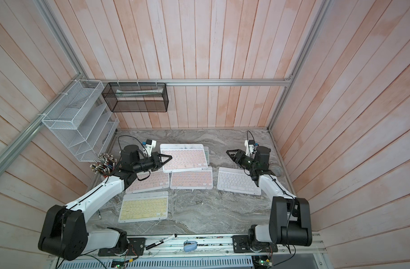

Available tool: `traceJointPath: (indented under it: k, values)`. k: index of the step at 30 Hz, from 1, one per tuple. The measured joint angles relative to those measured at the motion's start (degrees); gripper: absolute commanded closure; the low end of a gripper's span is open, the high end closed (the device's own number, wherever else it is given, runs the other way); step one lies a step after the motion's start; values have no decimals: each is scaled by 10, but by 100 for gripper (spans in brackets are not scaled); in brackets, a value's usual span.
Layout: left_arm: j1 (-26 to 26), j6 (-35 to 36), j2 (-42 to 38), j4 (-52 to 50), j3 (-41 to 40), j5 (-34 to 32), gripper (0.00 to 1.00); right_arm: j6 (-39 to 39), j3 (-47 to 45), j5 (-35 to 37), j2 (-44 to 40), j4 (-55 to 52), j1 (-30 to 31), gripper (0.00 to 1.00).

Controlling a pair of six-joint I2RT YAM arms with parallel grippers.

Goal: Stack the numeric keypads
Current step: Place the numeric keypad at the numeric keypad.

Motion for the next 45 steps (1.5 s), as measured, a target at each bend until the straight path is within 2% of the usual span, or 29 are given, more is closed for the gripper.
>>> traceJointPath:
  k: [8, 13, 24, 32, 38, 39, 41, 42, 43, 44, 45]
  values:
    - [4, -8, 82, 29, 79, 38, 100, 31, 61, -71, 119, 84, -2, 50]
    - [6, -18, 137, 49, 122, 60, 100, 66, 80, -104, 169, 142, 3, 47]
    - [8, -54, 206, 104, 134, 96, 100, 89, 162, -125, 255, 189, 85, 46]
    - [18, -65, 220, 123, 144, 113, 100, 98, 178, -125, 283, 190, 91, 50]
    - [21, -69, 252, 138, 174, 125, 100, 151, 179, -138, 303, 268, 93, 66]
    - [21, -70, 258, 140, 178, 127, 100, 165, 178, -141, 311, 286, 94, 73]
    - [22, -72, 270, 145, 182, 131, 100, 187, 178, -144, 326, 316, 95, 95]
    - [23, -73, 275, 145, 185, 133, 100, 204, 178, -148, 334, 328, 95, 100]
    - [26, -74, 281, 143, 186, 134, 100, 221, 178, -153, 339, 344, 93, 100]
    - [28, -76, 290, 144, 186, 136, 96, 233, 179, -156, 341, 357, 93, 100]
    - [31, -77, 299, 145, 186, 138, 71, 243, 180, -158, 343, 367, 93, 100]
